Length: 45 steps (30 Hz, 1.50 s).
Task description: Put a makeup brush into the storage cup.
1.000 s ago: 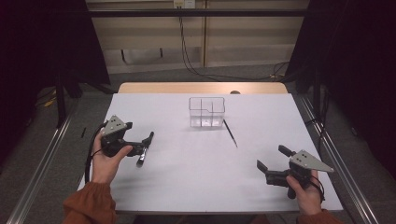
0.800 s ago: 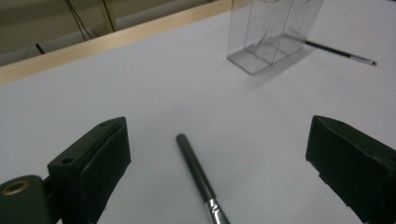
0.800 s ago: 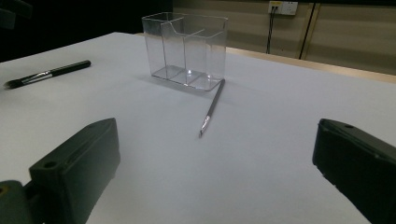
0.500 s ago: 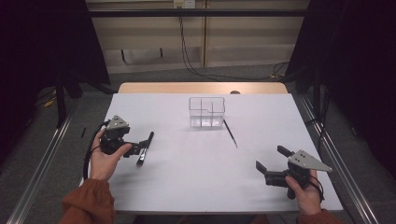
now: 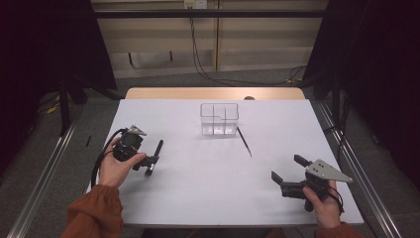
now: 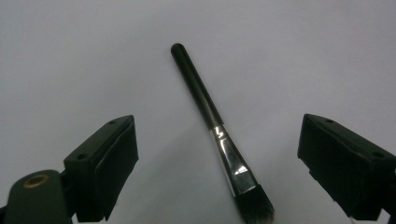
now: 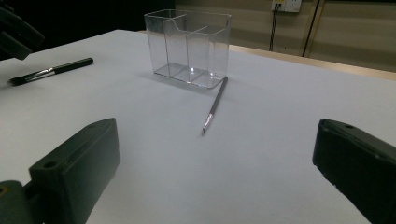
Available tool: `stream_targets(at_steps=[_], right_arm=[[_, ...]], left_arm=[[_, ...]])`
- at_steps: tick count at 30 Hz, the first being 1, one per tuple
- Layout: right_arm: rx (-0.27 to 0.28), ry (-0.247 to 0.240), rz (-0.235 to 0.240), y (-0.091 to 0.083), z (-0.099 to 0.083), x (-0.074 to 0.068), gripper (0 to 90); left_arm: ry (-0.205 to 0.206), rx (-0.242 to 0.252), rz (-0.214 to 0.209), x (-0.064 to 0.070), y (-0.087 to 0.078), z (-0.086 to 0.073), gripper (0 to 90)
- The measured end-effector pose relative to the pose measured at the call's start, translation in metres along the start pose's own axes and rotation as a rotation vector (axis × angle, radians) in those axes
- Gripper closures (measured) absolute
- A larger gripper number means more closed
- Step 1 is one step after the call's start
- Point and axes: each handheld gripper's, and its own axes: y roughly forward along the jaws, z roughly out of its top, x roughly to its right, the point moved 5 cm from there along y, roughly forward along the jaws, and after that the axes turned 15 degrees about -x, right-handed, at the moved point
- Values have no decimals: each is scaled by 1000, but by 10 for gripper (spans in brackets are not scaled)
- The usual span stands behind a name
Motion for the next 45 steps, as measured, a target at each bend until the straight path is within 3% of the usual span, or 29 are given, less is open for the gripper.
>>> stream_targets(at_steps=[4, 9, 14, 21, 29, 31, 34, 40, 43, 45], right_arm=[[-3, 1, 1, 0, 0, 0, 3], [-6, -1, 3, 0, 0, 0, 3], [-8, -2, 6, 0, -1, -1, 3], [-13, -5, 5, 1, -1, -1, 3], [-18, -8, 7, 2, -1, -1, 3], [-19, -8, 7, 2, -1, -1, 3], [-19, -7, 7, 2, -1, -1, 3], [-20, -10, 10, 2, -1, -1, 3], [-23, -6, 9, 3, -1, -2, 3], [-24, -10, 9, 3, -2, -1, 3]], left_arm=[[-12, -49, -16, 2, -2, 4, 130], [-26, -89, -1, 1, 2, 7, 138], [-44, -183, 11, -3, 10, 8, 126], [-28, -264, 11, -5, 20, 8, 104], [-30, -306, 34, -6, 25, 16, 75], [-46, -308, 43, -7, 26, 18, 67], [-54, -316, 28, -8, 28, 20, 69], [-83, -327, 26, -11, 31, 21, 206], [-102, -333, 16, -10, 30, 21, 322], [-107, -336, 9, -7, 32, 21, 332]])
